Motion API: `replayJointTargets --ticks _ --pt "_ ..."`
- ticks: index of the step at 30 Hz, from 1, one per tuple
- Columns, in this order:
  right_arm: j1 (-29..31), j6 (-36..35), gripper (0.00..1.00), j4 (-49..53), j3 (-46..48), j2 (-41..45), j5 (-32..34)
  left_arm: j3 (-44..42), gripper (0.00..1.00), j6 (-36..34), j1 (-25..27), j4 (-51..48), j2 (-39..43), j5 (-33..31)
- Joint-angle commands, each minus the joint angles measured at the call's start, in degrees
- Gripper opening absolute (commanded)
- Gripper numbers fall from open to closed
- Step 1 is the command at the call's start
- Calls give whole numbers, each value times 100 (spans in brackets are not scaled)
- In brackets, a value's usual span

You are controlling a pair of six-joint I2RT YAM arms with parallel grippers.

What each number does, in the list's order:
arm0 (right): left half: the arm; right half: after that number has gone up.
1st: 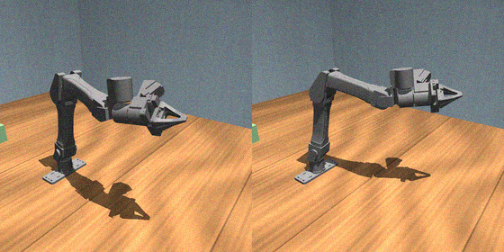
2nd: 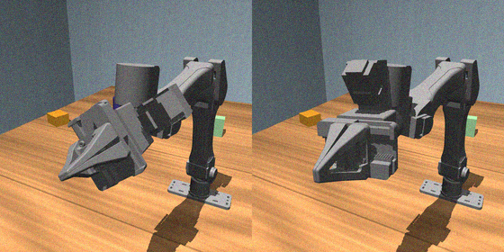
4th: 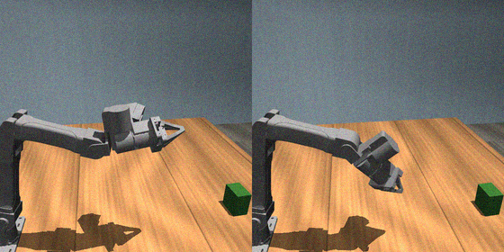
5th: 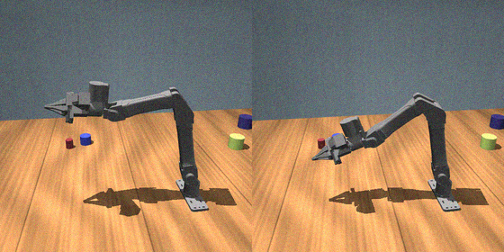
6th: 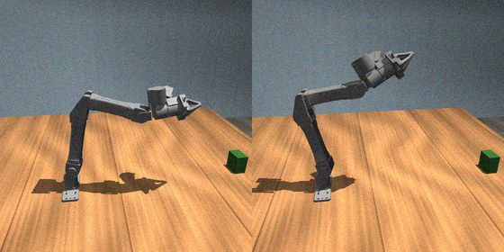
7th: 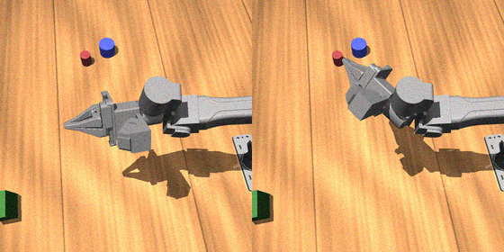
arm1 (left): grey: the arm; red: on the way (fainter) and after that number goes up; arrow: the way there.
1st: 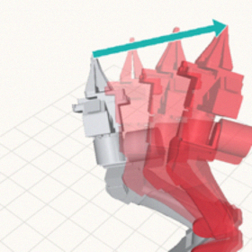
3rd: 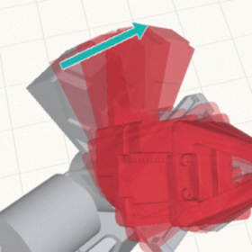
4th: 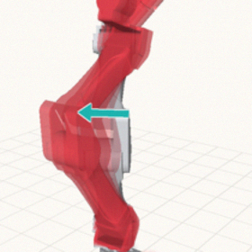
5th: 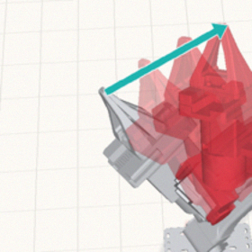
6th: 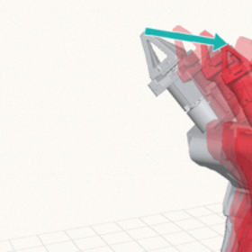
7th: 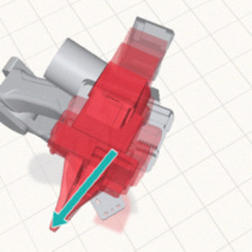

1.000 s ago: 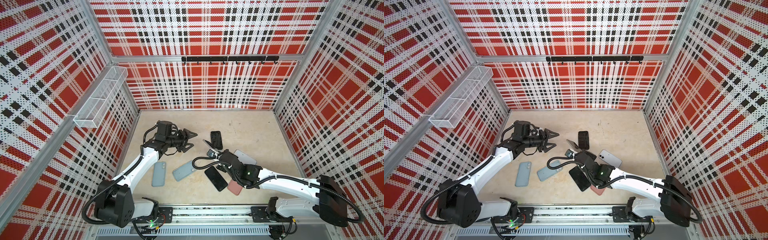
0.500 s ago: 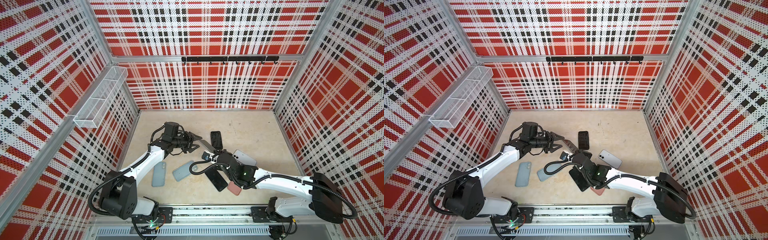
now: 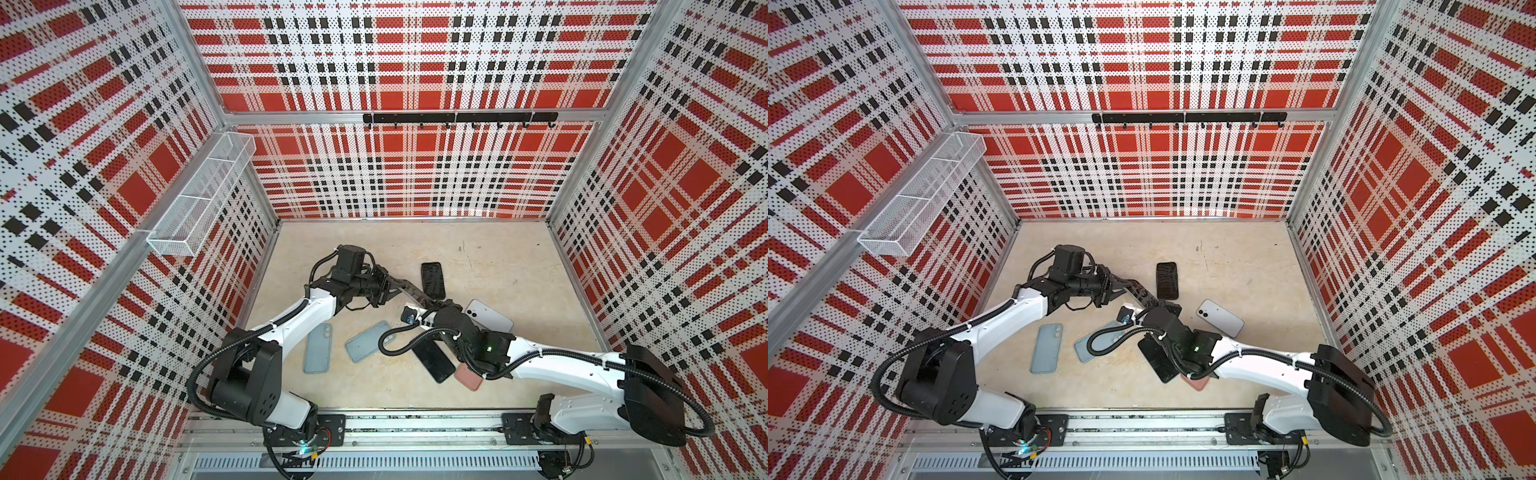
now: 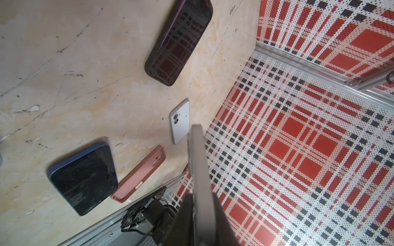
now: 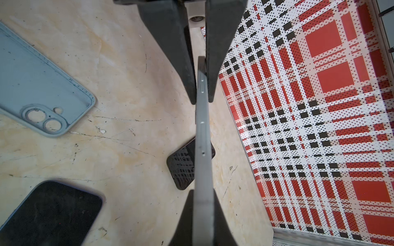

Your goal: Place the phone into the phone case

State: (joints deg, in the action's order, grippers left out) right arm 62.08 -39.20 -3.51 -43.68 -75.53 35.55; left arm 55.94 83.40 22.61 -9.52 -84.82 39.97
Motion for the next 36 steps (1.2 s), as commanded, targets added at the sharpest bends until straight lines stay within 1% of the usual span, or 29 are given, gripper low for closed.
replayJointTargets --ticks 1,7,10,13,14,16,18,22,23,26,29,30,31,32,34,36 --pt "32 -173 0 -778 -25 -104 76 188 12 142 88 -28 -88 -63" --pt "32 -191 0 -1011 9 -163 160 198 0 103 127 -21 -99 -74" --pt "32 -139 0 -1014 3 -99 186 206 0 62 116 44 -62 -92" --pt "33 -134 15 -820 -9 37 144 239 0 -30 82 68 10 -184" --pt "35 -202 21 -708 15 113 63 258 0 -56 48 32 24 -223" --pt "32 -218 29 -364 27 316 -168 285 0 -69 -14 121 44 -283" --pt "33 -175 40 9 61 574 -458 361 0 -136 -102 134 42 -352" --pt "32 170 49 478 160 1174 -1094 570 0 -402 -252 214 69 -569" --pt "32 364 51 565 158 1338 -1261 606 0 -493 -267 267 93 -670" --pt "23 1093 58 830 90 1841 -1648 654 0 -730 -306 571 237 -977" --pt "-23 2380 69 872 -55 2407 -1794 647 0 -874 -345 1031 341 -1226" --pt "-95 2990 73 838 -100 2620 -1862 618 0 -889 -353 1259 381 -1313" --pt "-206 3599 78 804 -126 2797 -1973 562 0 -867 -354 1547 402 -1377" --pt "-391 4252 82 806 -177 2947 -2101 496 0 -825 -354 1879 425 -1422" --pt "-1023 5702 83 926 -308 3141 -2773 296 0 -666 -361 2748 427 -1543" --pt "-1733 6956 81 868 -361 3208 -3643 153 0 -533 -355 3547 370 -1593"
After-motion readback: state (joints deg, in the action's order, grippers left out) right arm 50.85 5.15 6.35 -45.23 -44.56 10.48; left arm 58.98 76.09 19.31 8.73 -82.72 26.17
